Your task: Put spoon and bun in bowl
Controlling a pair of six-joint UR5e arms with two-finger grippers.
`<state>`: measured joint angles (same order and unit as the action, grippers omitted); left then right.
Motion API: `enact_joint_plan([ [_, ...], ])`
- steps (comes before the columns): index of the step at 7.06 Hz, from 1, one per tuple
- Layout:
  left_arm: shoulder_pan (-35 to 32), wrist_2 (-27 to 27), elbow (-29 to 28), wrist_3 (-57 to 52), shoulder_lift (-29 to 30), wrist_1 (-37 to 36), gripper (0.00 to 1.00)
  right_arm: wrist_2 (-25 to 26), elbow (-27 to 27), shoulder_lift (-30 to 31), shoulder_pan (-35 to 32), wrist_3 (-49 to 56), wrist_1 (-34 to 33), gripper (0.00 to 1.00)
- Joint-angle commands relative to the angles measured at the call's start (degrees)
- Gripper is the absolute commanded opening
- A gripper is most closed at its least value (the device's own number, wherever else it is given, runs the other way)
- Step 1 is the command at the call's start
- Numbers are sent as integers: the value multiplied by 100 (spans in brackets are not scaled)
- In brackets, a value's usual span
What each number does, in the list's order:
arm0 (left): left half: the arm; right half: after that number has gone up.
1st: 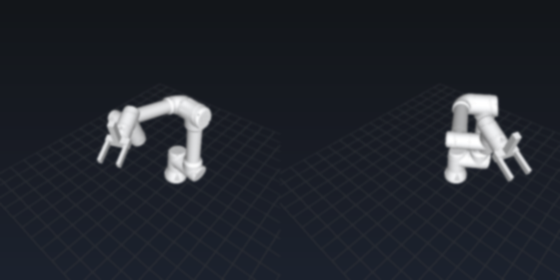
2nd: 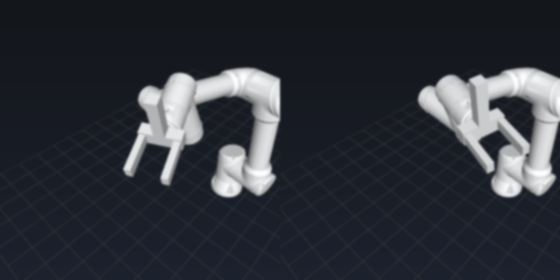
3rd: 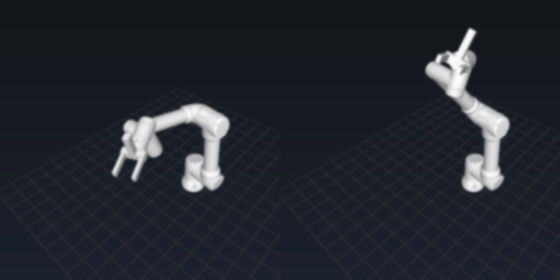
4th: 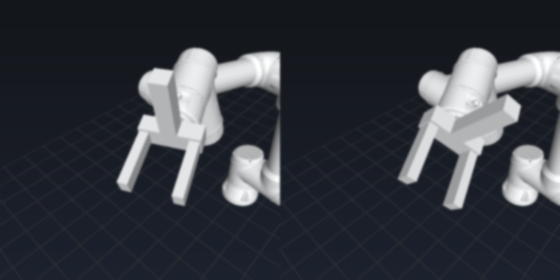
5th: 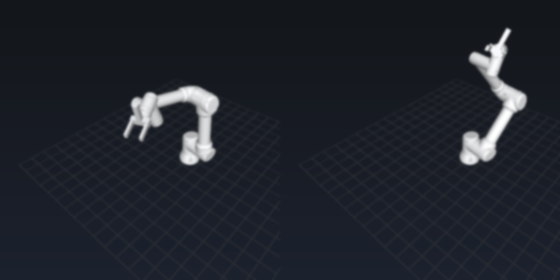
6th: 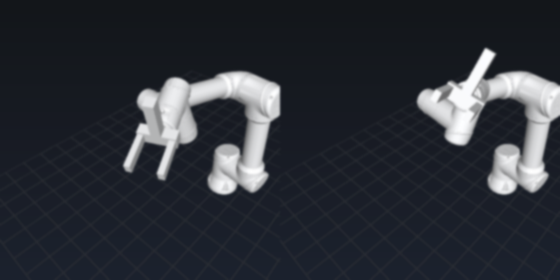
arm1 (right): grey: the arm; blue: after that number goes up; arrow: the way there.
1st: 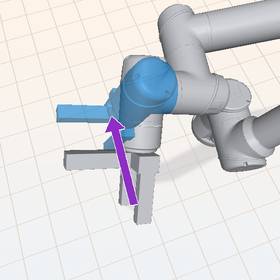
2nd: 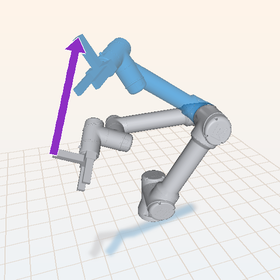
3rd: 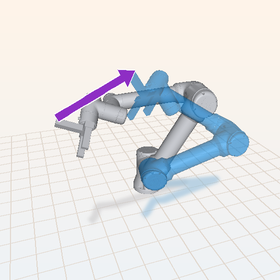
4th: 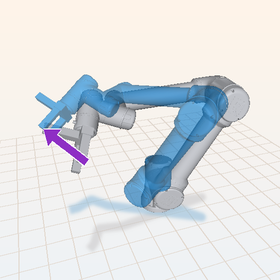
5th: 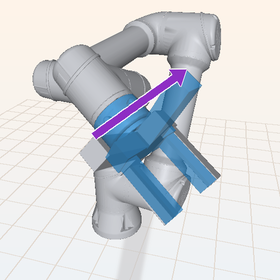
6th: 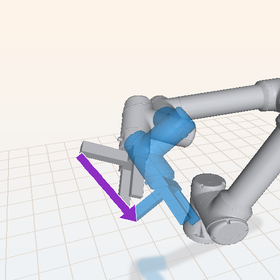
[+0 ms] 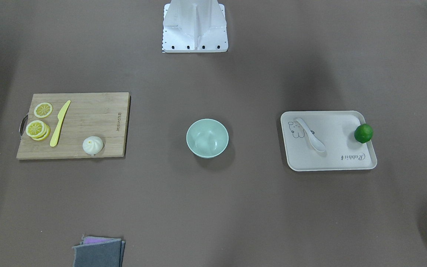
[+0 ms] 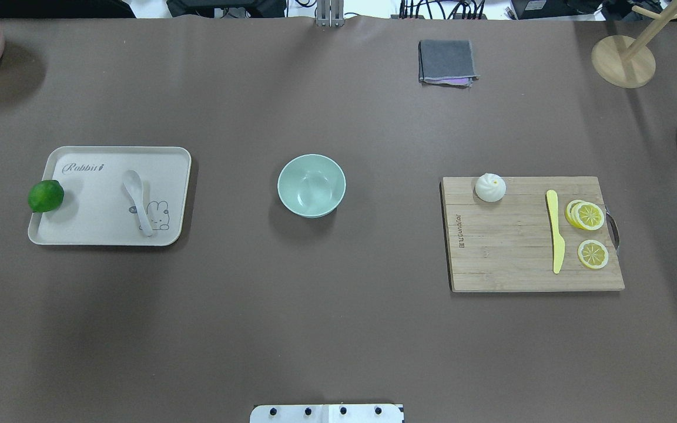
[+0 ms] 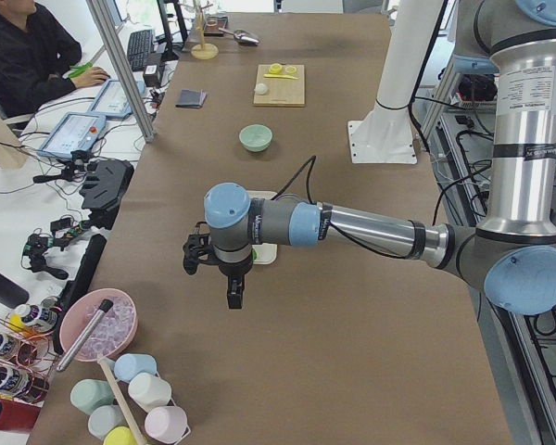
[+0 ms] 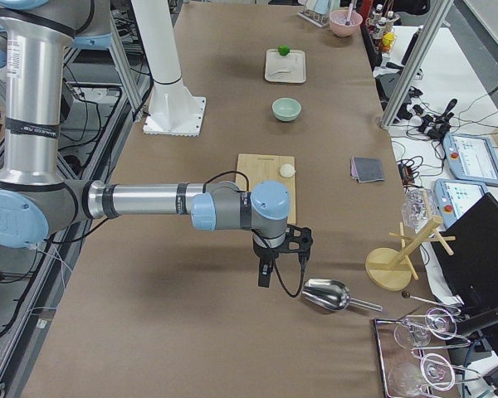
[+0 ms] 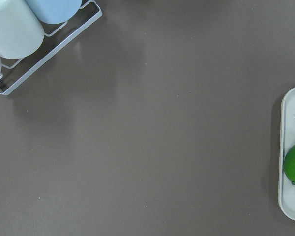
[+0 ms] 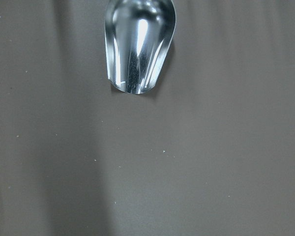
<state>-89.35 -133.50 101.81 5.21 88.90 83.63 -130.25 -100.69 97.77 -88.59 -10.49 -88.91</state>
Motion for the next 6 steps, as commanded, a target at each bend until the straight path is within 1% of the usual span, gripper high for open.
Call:
enact_joint_plan([
  [1, 6, -45, 23, 24, -13, -4, 98, 0, -12, 22, 0, -23, -29, 100],
  [3, 6, -62, 40, 7, -14, 135, 98, -9, -21, 40, 9, -32, -30, 100],
  [4, 14, -71, 154, 15, 47, 145, 98, -174, -21, 23, 9, -41, -38, 100],
  [5, 41, -132, 303, 33, 248, 163, 98, -498, -64, -12, 9, -50, -3, 100],
  [6, 50, -429, 531, 442, 650, 163, 98, -614, -778, -4, 9, -41, -3, 100],
])
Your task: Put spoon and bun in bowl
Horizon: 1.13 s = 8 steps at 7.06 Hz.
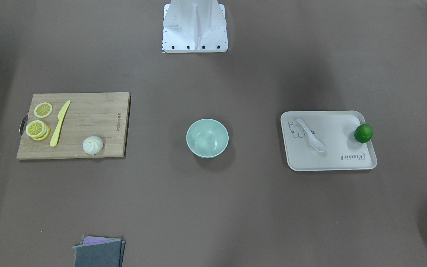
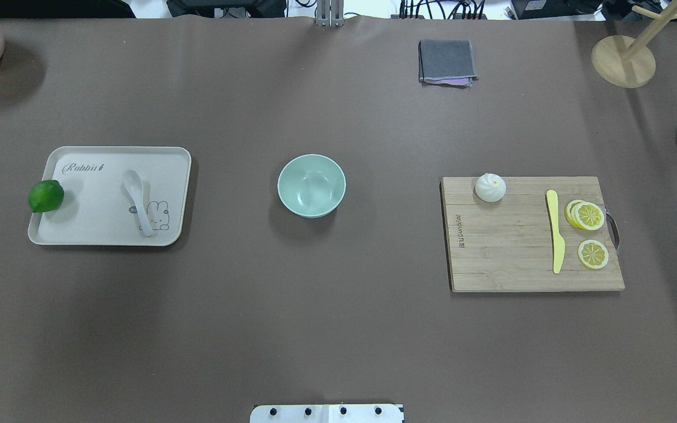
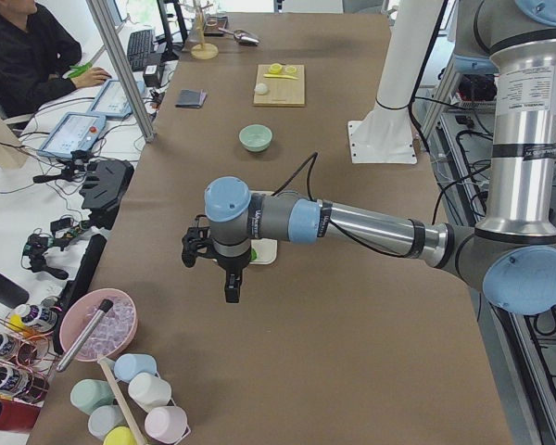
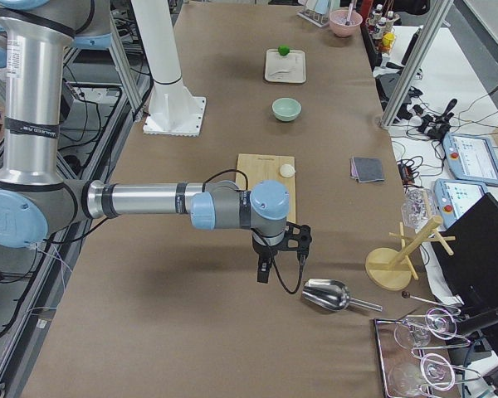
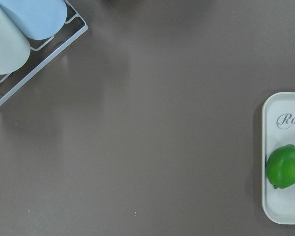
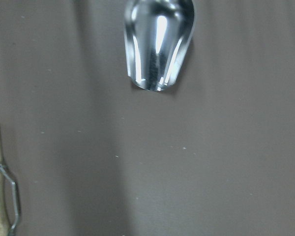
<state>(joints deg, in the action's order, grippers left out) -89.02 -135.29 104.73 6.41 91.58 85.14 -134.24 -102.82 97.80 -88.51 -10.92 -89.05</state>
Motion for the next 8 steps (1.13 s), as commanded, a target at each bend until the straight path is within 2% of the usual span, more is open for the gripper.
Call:
enact_joint_plan([
  [1, 95, -461, 345, 569, 509, 307, 98, -216, -764, -32, 0, 2, 11, 100],
  [2, 235, -516, 346, 963, 536, 867, 98, -225, -774, -24, 0, 2, 20, 100],
  [3, 550, -595, 433, 1672, 606, 1134, 98, -251, -931, -41, 0, 2, 37, 100],
  [4, 909, -491, 356, 2593, 807, 1258, 98, -425, -1020, -42, 0, 2, 37, 100],
  [5, 1374, -203, 268, 3420, 879, 1694, 98, -479, -1003, -42, 44, 2, 46, 100],
  [6, 1857, 427, 206, 3593, 531, 2734, 98, -497, -1029, -42, 44, 2, 46, 100],
  [7, 2367, 1416, 205, 4378, 415, 3206, 98, -506, -1003, -33, 44, -7, 37, 100],
  [8, 2798, 1809, 214, 4908, 501, 3263, 98, -532, -994, -41, 62, -311, 28, 100],
])
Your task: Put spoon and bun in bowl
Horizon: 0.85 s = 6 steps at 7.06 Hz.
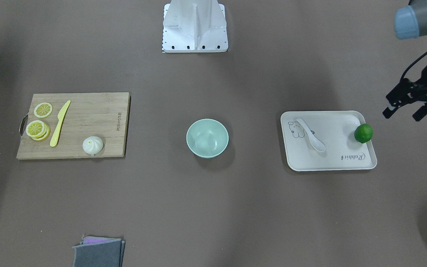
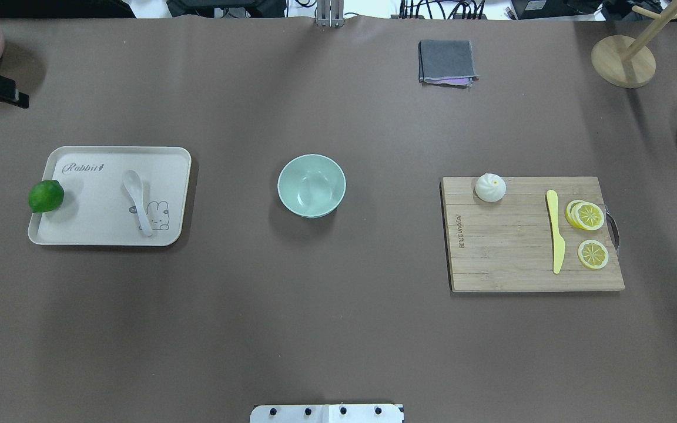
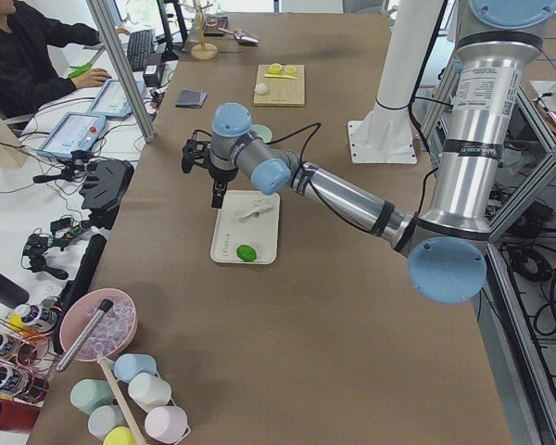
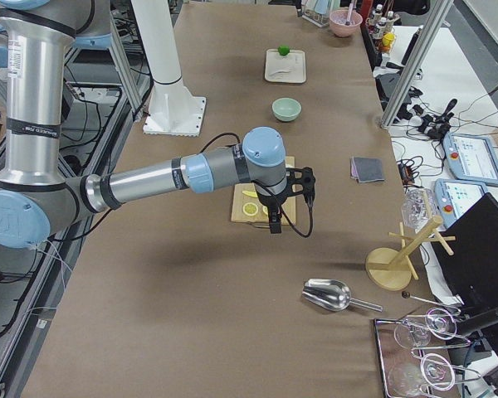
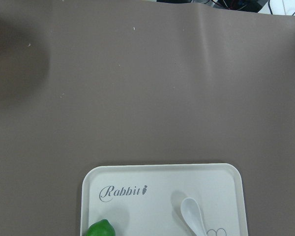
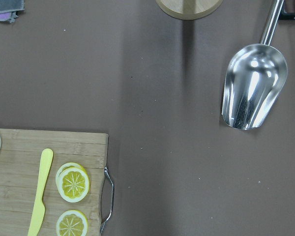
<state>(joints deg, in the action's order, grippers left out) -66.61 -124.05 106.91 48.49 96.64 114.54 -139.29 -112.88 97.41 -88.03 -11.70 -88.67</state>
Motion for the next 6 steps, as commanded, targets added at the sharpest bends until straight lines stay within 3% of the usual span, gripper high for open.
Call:
enact_joint_plan([
  [1, 622, 706, 14, 1089, 143, 315, 97, -28, 20, -38, 58, -540, -1, 100],
  [2, 814, 837, -91, 1867, 414, 228, 97, -81, 38, -99, 137, -552, -1, 100],
  [4, 1778, 2536, -48, 2460, 495, -236, 97, -46, 108, -152, 181, -552, 8, 100],
  [6, 2525, 3322, -48, 3083, 505, -300, 98, -81, 108, -161, 233, -552, 8, 100],
])
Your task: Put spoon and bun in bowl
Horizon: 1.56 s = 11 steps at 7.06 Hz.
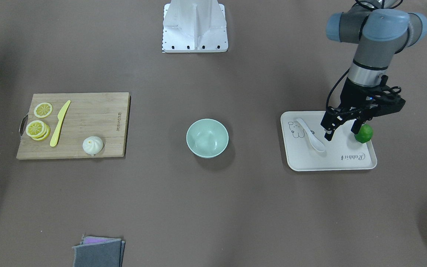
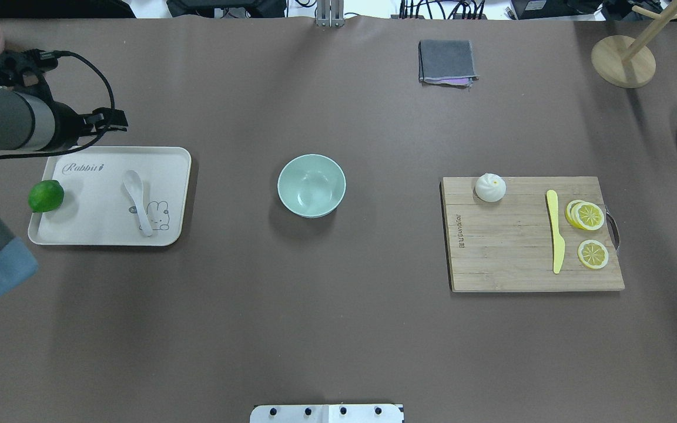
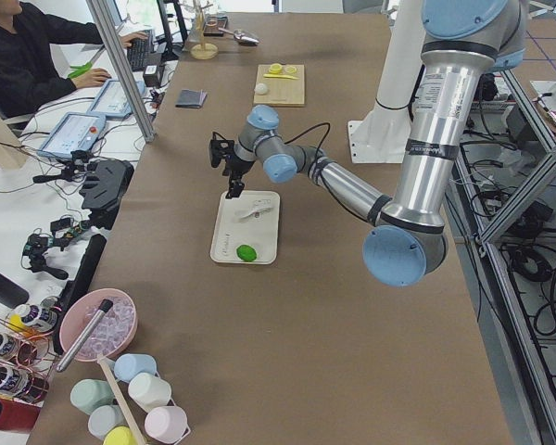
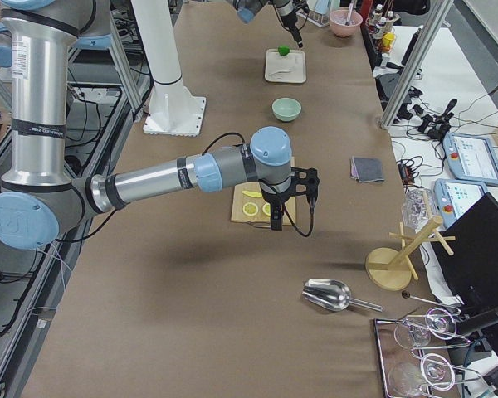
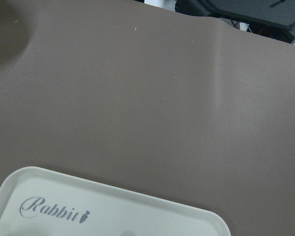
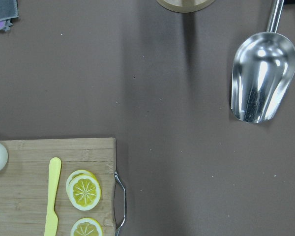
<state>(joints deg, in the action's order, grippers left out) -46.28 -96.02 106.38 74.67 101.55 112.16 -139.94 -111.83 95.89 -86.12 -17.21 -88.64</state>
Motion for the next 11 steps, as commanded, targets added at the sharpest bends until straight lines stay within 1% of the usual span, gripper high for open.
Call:
enact_joint_plan([
  [1, 889, 897, 14, 478, 14, -280, 98, -15, 3, -9, 104, -1, 4, 100],
  [2, 1145, 1171, 14, 505, 110, -639, 98, -15, 3, -96, 104, -1, 4, 100],
  [3, 1261, 1208, -30, 522, 94, -668, 98, 11, 3, -106, 122, -1, 4, 100],
  [5, 1472, 1217, -126, 531, 67, -669, 97, -7, 3, -106, 148, -1, 4, 100],
  [8, 1473, 1200, -503, 383, 76, -607, 97, -7, 3, -114, 192, -1, 4, 100],
  [9, 1473, 1200, -574, 312, 76, -477, 97, -7, 3, -114, 201, -1, 4, 100],
  [10, 1473, 1200, -645, 251, 93, -467, 89, -7, 12, -149, 218, -1, 4, 100],
  [11, 1473, 1200, -645, 198, 76, -458, 56, 2, 12, -167, 236, -1, 4, 100],
])
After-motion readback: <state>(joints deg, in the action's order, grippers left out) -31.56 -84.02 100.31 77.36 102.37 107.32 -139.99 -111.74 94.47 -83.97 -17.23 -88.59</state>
